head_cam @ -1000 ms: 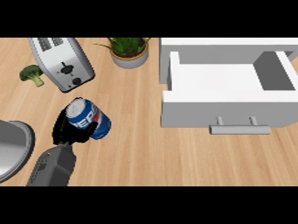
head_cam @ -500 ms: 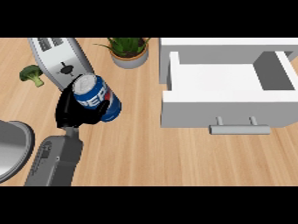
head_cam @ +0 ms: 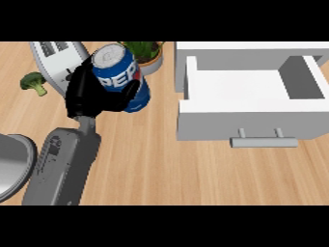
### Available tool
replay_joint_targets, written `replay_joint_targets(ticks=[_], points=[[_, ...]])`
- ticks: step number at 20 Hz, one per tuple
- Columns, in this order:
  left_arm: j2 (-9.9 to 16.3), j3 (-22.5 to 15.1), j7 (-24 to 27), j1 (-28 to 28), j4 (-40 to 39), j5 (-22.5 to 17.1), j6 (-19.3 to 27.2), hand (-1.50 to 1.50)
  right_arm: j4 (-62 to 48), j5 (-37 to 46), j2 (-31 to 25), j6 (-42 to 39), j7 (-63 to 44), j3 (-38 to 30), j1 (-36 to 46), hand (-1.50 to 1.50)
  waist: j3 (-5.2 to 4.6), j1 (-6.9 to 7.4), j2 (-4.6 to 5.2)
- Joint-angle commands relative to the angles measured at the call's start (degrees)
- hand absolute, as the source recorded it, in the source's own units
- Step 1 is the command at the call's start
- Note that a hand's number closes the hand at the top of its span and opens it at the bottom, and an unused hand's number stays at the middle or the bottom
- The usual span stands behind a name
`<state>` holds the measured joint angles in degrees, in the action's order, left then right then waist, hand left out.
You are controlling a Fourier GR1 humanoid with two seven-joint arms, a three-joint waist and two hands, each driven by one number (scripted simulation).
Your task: Pick up the can, place it into the drawer and close the drawer
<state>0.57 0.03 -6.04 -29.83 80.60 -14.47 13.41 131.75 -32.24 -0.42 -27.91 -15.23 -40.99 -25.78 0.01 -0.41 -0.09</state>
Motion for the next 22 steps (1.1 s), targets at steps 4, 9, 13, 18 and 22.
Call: replay_joint_targets(ticks=[4,9,13,18,22], points=[[0.5,-0.3,-6.2,-9.7,-1.5,1.8,4.7,1.50,-0.6,-2.1,0.4,-1.2,0.9,-1.9,-1.6,-1.50,0.01,-0.38,0.03],[-0.6,-4.7,-5.0,-13.6,-5.2,0.5,9.5,1.50,0.3,2.5,0.4,2.5,0.8,2.6,1.4,-1.50,0.00,-0.30,0.12],[-0.6,-8.3,-5.3,-20.1,-8.9,-0.2,16.1,1.50,-1.9,-0.2,-1.5,1.2,-1.1,0.3,2.6,-1.50,0.00,-0.57,0.17],[-0.6,-9.1,-2.6,-28.8,-18.6,-3.8,17.9,1.50,0.4,-2.0,-3.3,4.0,-4.6,0.6,3.8,-1.50,-0.01,-1.07,0.35],[-0.6,-5.9,-4.2,-34.8,-23.1,-2.3,17.2,1.50,-2.3,1.7,0.4,-0.8,1.6,0.5,0.9,-1.50,0.03,-1.11,0.25]])
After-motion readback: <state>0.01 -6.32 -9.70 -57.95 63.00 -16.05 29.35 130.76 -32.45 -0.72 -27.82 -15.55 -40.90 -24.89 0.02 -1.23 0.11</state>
